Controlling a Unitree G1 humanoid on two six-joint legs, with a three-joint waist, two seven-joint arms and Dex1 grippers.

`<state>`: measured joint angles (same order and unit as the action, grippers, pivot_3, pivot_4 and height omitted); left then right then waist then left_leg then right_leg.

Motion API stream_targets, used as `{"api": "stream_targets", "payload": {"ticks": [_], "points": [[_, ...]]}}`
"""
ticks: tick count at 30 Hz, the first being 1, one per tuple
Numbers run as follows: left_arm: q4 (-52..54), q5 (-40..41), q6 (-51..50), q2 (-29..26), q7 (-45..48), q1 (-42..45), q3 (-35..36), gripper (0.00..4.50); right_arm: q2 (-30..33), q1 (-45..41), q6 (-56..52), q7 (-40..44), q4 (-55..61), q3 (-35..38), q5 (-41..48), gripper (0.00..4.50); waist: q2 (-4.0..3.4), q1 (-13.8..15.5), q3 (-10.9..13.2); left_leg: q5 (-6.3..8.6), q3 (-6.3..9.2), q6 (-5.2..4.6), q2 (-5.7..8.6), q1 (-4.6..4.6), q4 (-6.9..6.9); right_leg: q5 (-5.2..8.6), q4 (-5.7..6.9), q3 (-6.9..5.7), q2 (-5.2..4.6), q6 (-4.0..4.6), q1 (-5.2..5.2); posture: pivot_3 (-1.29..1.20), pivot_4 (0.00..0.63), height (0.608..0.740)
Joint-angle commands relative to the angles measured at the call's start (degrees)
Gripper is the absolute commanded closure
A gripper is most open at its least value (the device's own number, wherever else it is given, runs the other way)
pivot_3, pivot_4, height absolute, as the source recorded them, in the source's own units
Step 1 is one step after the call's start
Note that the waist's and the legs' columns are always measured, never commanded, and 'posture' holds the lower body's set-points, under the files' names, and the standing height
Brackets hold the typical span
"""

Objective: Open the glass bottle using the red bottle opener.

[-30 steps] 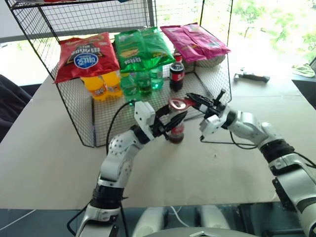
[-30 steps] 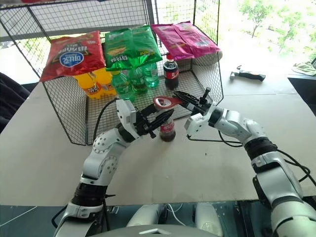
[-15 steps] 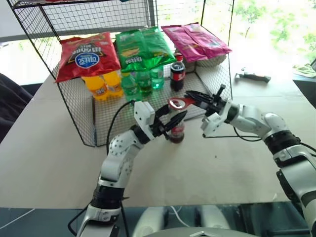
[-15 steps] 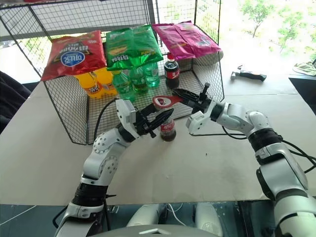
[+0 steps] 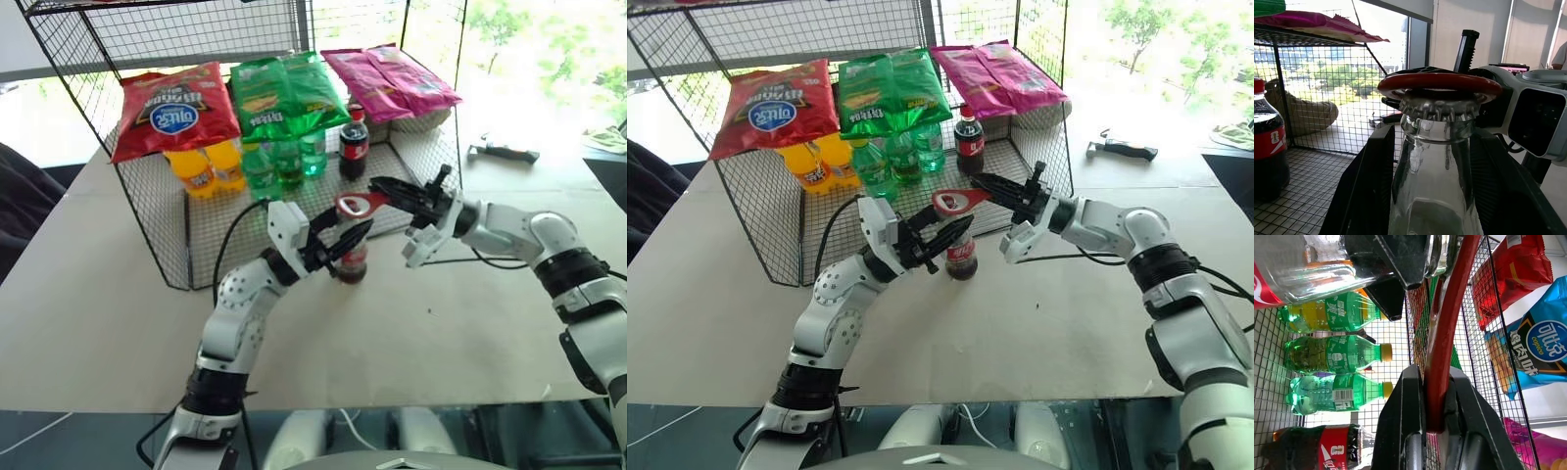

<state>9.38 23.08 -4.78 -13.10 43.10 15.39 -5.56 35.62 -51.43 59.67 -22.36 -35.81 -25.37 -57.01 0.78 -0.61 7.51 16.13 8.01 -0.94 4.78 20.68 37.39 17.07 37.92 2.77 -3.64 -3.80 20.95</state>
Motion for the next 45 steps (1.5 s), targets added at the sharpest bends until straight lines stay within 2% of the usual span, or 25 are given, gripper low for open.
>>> {"api": "stream_targets", "payload": {"ticks": [1,36,45], "points": [[0.11,-0.57,-1.39,0.16,0.29,-1.17,-2.24,2.78,2.40,-2.95,-4.56,-2.03,0.66,1.46,-2.02,4.50,0.00,0.01,0.00,0.00,0.00,0.00,0.00,0.00,0.00,0.00,0.00,0.00,0.00,0.00,0.00,0.00,0.150,0.740],[0.56,-0.12,-2.24,0.37,-0.21,-1.98,-3.09,2.78,6.90,-8.80,-6.01,-7.43,-4.08,-0.95,-3.15,4.50,0.03,0.12,0.22,0.00,-0.08,0.00,0.00,0.12,-0.16,0.01,-0.10,0.09,0.00,0.01,0.16,0.00,0.150,0.740],[1.13,-0.05,-2.38,0.24,-0.48,-2.48,-2.81,2.78,5.51,-7.63,-2.72,-7.20,-3.27,0.39,2.16,4.50,0.03,-0.20,0.22,0.00,-0.31,-0.01,-0.03,0.40,-0.47,0.01,-0.28,0.43,0.00,0.01,0.63,0.00,0.150,0.740]]}}
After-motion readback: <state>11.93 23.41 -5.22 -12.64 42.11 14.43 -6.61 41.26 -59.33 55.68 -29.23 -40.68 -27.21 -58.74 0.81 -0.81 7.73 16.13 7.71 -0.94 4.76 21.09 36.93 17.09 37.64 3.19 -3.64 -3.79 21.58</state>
